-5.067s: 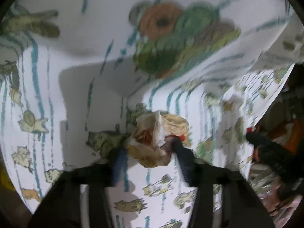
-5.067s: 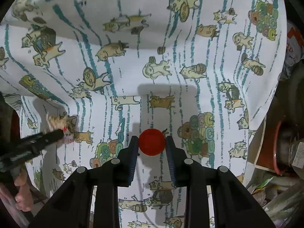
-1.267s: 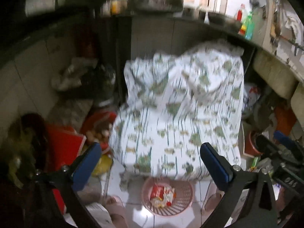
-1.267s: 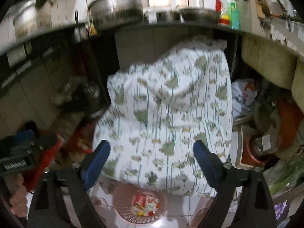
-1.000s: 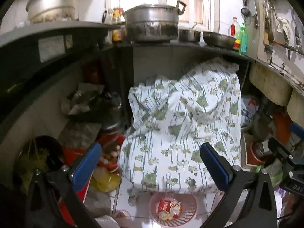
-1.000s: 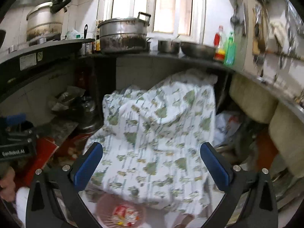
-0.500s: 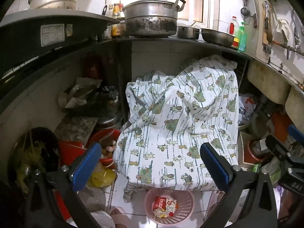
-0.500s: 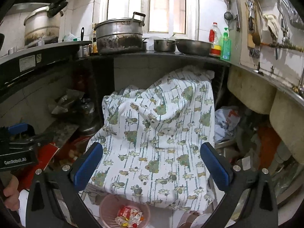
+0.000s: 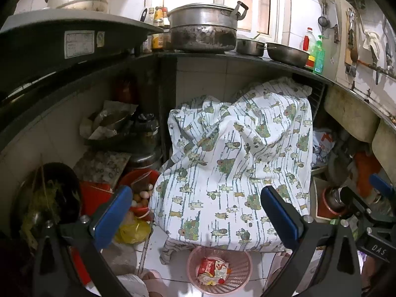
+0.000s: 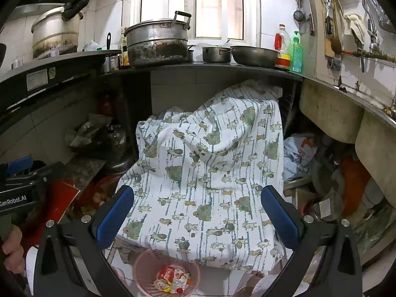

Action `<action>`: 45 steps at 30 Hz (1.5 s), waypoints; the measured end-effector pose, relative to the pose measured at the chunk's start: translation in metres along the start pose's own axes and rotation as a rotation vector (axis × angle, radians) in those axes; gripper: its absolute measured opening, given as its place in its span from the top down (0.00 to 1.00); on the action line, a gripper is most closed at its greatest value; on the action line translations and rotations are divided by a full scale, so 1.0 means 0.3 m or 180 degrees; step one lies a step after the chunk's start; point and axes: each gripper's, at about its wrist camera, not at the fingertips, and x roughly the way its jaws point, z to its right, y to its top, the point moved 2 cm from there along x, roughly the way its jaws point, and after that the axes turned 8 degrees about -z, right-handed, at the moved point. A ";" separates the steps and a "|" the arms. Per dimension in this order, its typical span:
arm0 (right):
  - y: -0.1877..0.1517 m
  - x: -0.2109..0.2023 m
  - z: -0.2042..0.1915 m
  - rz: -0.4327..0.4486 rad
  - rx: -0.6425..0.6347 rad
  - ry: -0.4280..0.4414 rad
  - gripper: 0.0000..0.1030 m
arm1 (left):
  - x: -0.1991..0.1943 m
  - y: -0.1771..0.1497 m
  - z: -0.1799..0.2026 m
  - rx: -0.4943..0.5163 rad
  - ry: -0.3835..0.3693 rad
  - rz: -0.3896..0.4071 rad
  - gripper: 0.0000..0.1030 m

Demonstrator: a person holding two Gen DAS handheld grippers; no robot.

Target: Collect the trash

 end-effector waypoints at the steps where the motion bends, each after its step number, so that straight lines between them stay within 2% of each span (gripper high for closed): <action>1: -0.003 0.005 -0.002 -0.0008 -0.0007 0.0001 0.00 | 0.002 0.000 0.001 0.0016 0.0023 0.0002 0.00; 18: -0.013 0.021 0.012 -0.0089 0.0030 0.0081 0.00 | 0.015 -0.004 0.001 -0.0010 0.0106 -0.0018 0.00; 23: -0.010 0.021 0.009 -0.0090 0.0035 0.0079 0.00 | 0.022 -0.004 0.002 0.0000 0.0214 -0.0021 0.00; 45: -0.011 0.034 0.011 -0.0111 0.0036 0.0082 0.00 | 0.027 -0.008 0.001 0.0046 0.0267 -0.0038 0.00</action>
